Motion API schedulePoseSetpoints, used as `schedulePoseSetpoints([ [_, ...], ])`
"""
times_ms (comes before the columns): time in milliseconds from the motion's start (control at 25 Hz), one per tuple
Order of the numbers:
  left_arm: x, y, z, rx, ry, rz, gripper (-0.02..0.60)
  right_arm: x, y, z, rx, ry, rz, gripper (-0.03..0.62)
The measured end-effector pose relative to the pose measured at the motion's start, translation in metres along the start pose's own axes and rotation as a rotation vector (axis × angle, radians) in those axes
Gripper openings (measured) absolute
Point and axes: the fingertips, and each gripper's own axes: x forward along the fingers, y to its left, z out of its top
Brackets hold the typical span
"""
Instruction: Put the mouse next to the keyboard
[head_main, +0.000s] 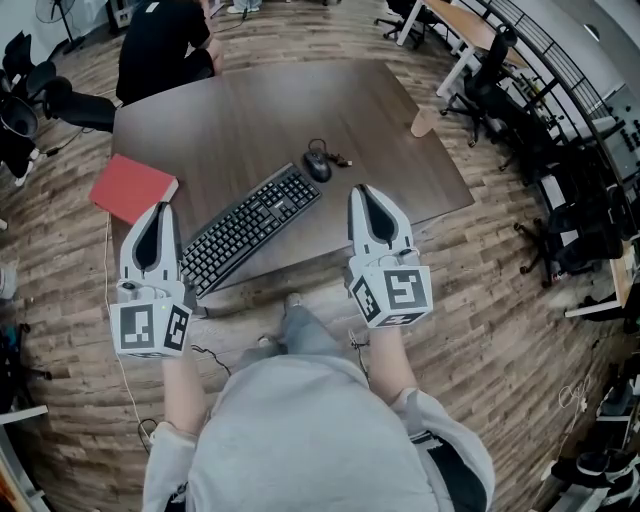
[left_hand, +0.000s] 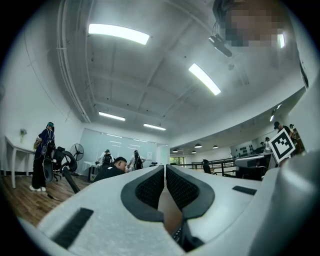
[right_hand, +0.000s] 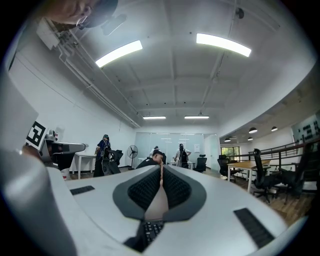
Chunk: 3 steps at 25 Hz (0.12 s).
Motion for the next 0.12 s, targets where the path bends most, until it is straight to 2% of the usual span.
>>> schedulePoseSetpoints([
  [120, -0.0021, 0.0021, -0.0006, 0.000, 0.001, 0.001, 0.018, 0.0000, 0.0029, 0.0001, -0.001, -0.002, 0.001, 0.018],
])
